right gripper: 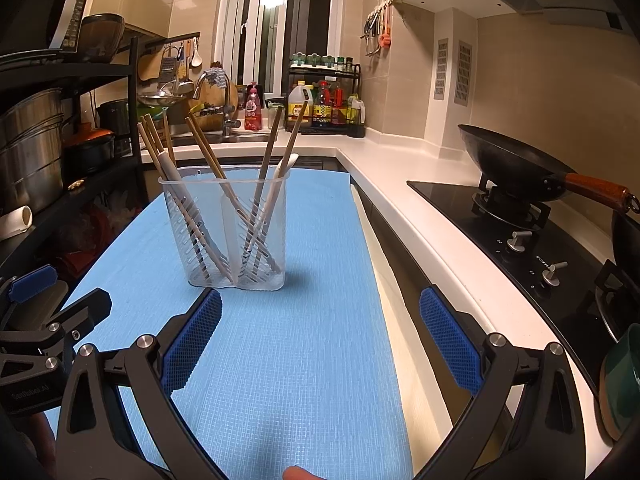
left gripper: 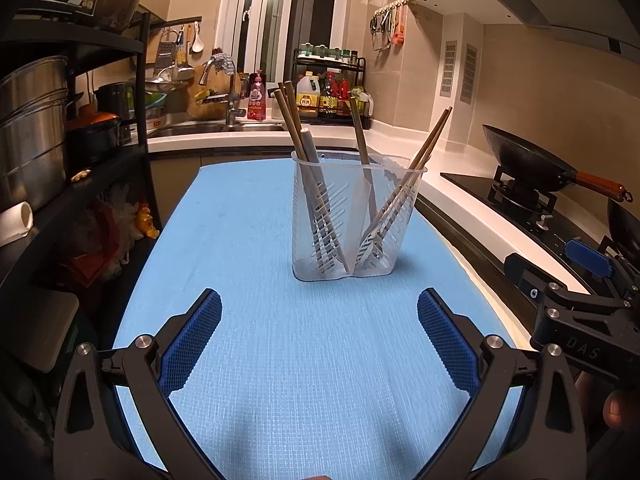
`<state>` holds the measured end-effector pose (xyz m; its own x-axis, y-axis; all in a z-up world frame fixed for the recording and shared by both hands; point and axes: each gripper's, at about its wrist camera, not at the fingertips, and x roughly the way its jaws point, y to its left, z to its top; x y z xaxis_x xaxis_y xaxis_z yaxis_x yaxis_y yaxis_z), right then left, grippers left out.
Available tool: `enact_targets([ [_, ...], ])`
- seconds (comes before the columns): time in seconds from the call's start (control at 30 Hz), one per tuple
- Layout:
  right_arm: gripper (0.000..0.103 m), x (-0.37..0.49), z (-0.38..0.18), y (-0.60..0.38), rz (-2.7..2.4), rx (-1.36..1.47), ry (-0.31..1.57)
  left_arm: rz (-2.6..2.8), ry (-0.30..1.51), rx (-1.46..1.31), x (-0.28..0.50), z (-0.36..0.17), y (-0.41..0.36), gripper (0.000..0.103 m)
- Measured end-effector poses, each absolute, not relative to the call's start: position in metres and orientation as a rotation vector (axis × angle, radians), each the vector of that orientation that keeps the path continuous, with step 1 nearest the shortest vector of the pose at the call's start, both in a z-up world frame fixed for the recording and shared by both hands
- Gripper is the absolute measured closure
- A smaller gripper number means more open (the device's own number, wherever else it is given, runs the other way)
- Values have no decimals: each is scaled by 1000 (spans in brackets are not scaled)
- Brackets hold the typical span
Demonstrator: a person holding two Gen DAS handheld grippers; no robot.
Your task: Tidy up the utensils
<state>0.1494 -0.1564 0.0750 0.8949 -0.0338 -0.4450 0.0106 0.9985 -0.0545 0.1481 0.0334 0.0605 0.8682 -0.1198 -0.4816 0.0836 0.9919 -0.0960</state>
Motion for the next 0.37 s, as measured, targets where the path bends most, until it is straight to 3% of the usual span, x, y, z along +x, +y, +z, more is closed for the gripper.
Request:
enact_targets([
  [0.37, 5, 149, 76, -155, -21, -50, 460, -97, 524, -55, 150, 60, 29, 8],
])
